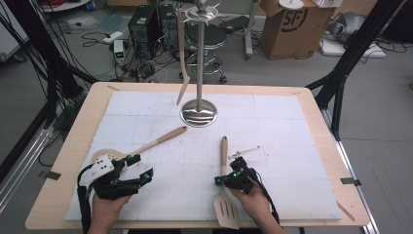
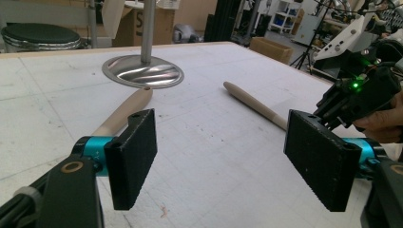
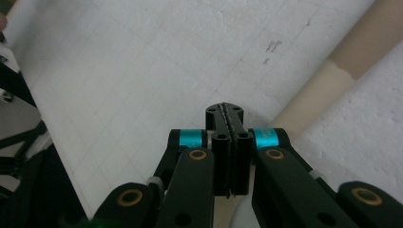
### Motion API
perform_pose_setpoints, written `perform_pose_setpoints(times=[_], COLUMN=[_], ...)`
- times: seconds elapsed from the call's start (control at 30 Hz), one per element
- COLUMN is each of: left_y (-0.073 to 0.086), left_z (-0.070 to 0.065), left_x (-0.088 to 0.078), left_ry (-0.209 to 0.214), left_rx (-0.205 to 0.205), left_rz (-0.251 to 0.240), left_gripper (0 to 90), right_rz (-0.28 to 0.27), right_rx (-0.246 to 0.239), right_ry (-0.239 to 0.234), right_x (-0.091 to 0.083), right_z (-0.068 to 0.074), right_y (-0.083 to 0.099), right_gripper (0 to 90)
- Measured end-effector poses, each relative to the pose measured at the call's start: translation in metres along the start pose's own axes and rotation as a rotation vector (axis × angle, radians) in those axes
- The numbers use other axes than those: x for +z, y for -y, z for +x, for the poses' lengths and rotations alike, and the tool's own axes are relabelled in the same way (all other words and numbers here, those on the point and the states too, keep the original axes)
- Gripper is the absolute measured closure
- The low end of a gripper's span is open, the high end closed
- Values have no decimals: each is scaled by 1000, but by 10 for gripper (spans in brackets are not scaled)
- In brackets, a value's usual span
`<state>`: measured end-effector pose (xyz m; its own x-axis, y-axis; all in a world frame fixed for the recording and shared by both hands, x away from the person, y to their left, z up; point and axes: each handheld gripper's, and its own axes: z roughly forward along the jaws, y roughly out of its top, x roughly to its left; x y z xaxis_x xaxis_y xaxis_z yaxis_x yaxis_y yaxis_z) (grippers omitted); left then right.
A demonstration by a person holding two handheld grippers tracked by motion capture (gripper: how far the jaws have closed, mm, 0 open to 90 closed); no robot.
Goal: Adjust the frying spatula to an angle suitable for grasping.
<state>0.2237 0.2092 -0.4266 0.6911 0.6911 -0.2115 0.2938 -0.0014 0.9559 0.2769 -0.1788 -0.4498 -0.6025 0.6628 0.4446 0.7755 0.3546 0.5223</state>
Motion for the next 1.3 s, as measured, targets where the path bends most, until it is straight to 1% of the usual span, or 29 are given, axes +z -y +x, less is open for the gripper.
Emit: perform_pose_setpoints(times=[0.07,0.13,0.17,0.2,0.23,0.27,0.33,0.37,0.4,0.47,0.5,0.53,0.57,0.63,0.67,0.7,0.73,0.87,0.93,0.97,1.03,1.07,1.13,1.17,1.3], left_y=[0,0,0,0,0,0,0,0,0,0,0,0,0,0,0,0,0,0,0,0,0,0,0,0,0], left_z=[0,0,0,1,1,1,1,0,0,1,1,1,2,3,3,3,3,2,2,2,3,3,3,3,4], left_x=[0,-1,-1,-1,-1,-1,0,-1,-1,-1,-1,-1,-2,-2,-2,-2,-2,-2,-2,-2,-3,-3,-4,-4,-5], left_ry=[-1,0,-4,-3,-4,-6,-3,-2,-1,-4,-3,-5,-5,-6,-5,-6,-4,-3,-5,-5,-6,-7,-8,-8,-11], left_rx=[-1,-3,-4,-3,-5,-6,-4,-1,-1,-1,-3,-6,-7,-6,-9,-9,-8,-1,-5,-6,-7,-5,-8,-5,-8], left_rz=[1,-1,-4,-3,-2,0,1,1,-2,-2,-1,-1,0,-4,-4,-4,-3,0,-2,-4,-4,-4,-6,-3,-8], left_gripper=[272,272,272,272,272,272,272,272,272,272,272,272,272,272,272,272,272,273,273,273,273,273,273,273,273], right_rz=[-10,-23,-49,-73,-107,-143,-180,-198,-206,-230,-231,-223,-226,-252,-255,-252,-241,-194,-185,-175,-163,-152,-138,-129,-99], right_rx=[-1,28,35,52,82,108,143,164,186,243,262,285,295,331,333,322,319,280,279,276,254,247,225,215,176], right_ry=[-6,-28,-29,-23,-23,-10,44,72,89,111,127,128,133,100,93,88,81,84,76,74,76,67,71,64,57], right_x=[0,-2,-6,-11,-16,-22,-27,-27,-26,-22,-19,-15,-11,-6,-3,0,3,14,20,23,29,32,37,40,52], right_z=[-1,-5,-9,-14,-21,-28,-42,-50,-58,-73,-80,-86,-90,-94,-94,-93,-92,-85,-81,-78,-73,-70,-64,-61,-48], right_y=[1,1,1,1,0,-1,-7,-11,-15,-23,-27,-31,-34,-39,-41,-45,-48,-64,-70,-73,-78,-80,-85,-87,-95], right_gripper=[900,900,900,900,900,900,900,899,899,898,899,899,898,898,898,898,897,897,897,897,897,897,897,897,897])
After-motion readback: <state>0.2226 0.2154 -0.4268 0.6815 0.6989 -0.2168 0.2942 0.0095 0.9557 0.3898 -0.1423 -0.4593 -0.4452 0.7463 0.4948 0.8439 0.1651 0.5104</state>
